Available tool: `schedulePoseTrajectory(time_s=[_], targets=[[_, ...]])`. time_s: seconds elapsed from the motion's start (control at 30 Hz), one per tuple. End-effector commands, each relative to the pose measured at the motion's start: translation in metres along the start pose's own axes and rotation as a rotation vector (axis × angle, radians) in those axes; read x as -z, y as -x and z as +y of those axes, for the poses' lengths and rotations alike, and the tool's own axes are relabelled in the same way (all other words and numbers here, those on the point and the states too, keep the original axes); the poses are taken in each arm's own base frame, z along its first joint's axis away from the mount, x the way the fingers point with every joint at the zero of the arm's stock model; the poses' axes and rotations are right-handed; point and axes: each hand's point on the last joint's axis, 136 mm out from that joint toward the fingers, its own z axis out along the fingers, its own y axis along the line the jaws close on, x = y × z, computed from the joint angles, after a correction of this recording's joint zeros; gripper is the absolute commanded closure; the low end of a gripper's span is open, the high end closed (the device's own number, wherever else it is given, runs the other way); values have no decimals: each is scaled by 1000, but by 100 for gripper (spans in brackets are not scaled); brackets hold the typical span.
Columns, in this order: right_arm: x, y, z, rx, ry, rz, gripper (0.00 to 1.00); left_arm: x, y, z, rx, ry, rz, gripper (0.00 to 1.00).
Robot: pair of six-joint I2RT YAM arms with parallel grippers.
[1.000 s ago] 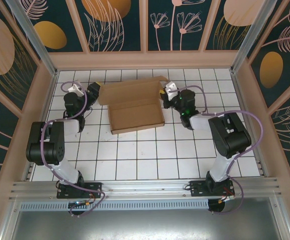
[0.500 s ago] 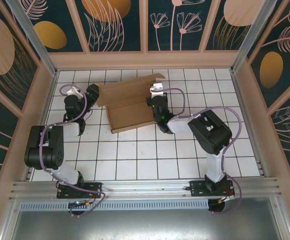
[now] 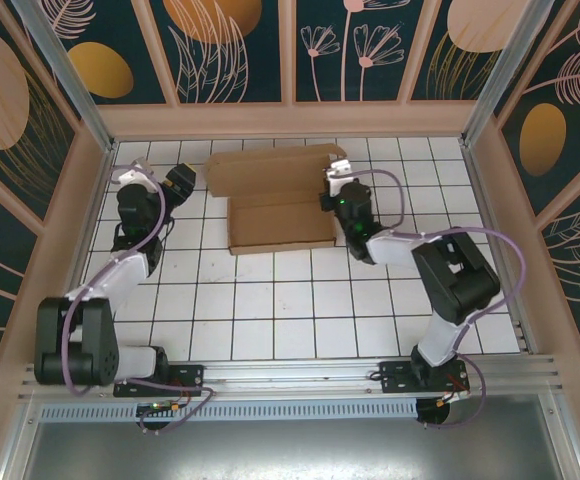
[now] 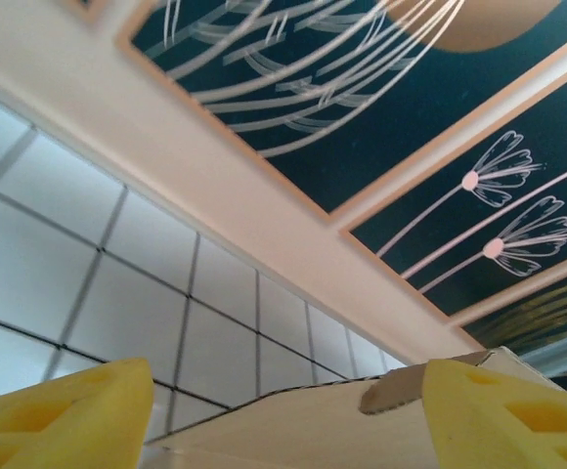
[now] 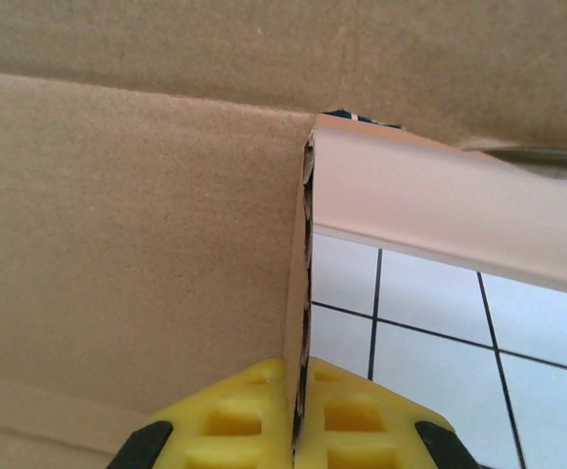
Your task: Fold the paper box
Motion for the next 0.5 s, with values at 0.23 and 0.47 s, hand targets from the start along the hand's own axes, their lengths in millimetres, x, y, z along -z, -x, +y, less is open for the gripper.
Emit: schedulePoseTrajectory(time_s=[0.23,0.47], targets=[[21,-12,31,9,448,22,100,21,-11,-4,-686,-61,-48,25],[24,-10,33,-7,485,24,100,-12,-51,-6,-845,-256,161,31]])
